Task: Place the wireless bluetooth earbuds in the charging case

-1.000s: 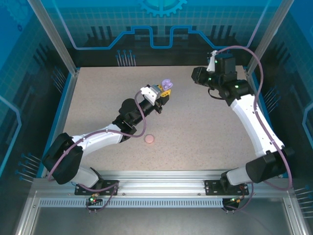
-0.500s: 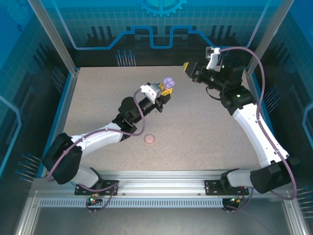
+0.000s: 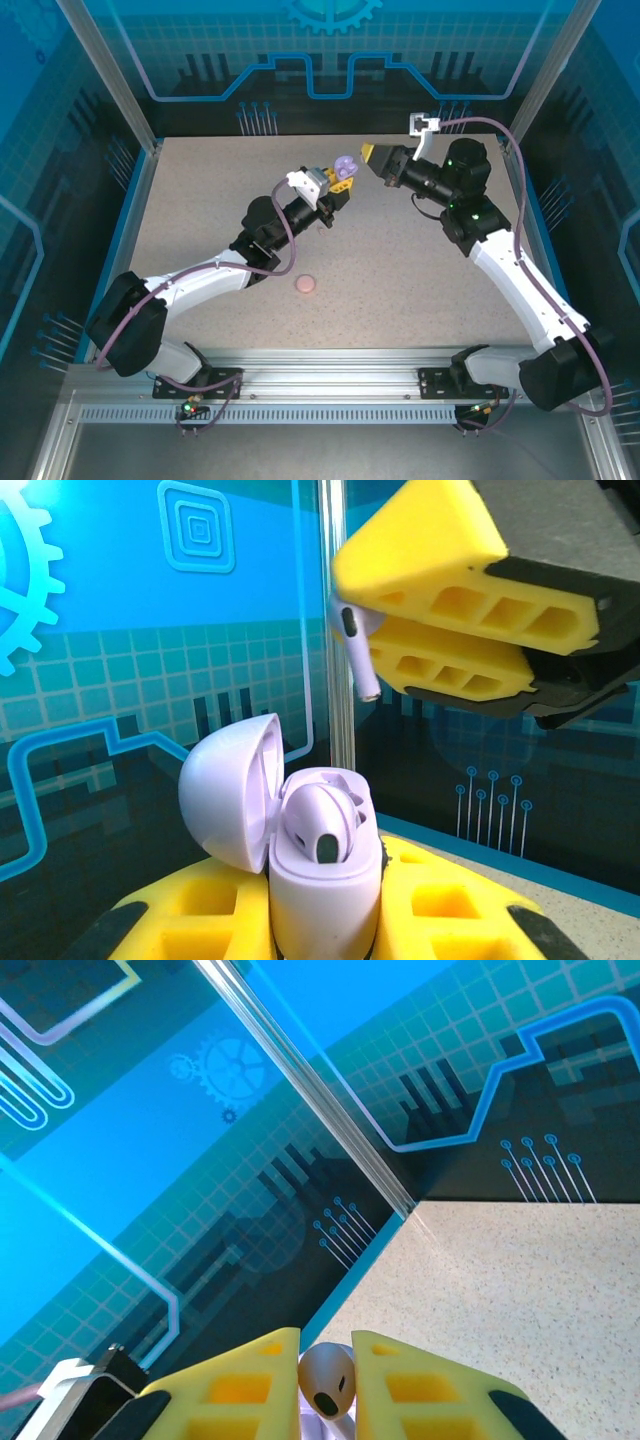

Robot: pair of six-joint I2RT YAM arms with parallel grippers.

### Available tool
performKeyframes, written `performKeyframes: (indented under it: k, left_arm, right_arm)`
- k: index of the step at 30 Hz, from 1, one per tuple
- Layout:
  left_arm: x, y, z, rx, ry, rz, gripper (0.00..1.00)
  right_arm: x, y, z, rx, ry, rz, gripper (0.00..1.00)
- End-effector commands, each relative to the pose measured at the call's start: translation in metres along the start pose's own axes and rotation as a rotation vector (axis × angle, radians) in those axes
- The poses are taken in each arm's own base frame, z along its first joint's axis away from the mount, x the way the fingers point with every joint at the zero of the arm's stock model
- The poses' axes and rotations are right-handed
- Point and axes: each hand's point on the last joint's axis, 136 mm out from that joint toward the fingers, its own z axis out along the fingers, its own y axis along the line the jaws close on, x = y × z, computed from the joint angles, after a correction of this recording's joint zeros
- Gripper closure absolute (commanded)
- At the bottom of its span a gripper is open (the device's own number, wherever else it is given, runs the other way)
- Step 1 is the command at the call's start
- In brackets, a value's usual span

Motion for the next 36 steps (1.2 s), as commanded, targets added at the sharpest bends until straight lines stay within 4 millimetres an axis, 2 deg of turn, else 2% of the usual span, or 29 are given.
performKeyframes:
  k: [1,5,14,26,36]
  left_arm:
    - [-0.023,-0.001,0.004,0.013,-0.056,-0.011,1.0]
    - [-0.024,0.0,0.004,0.013,-0.058,-0.012,1.0]
    - [-0.026,0.0,0.004,0.012,-0.06,-0.008,1.0]
    - [-0.027,0.0,0.002,0.01,-0.057,-0.001,1.0]
    - [-0.029,0.0,0.001,0.009,-0.062,-0.002,1.0]
  right_arm:
    - [-0.009,0.024,-0.006,-0.068,-0.048,-0.026,0.82]
    - [-0.003,0.028,-0.002,-0.085,-0.032,-0.027,0.82]
    - [0.013,0.024,0.013,-0.088,0.006,-0.011,0.84]
    - [0.031,0.005,0.015,-0.035,0.036,0.006,0.84]
    - [0.03,-0.008,0.013,0.011,0.034,0.004,0.84]
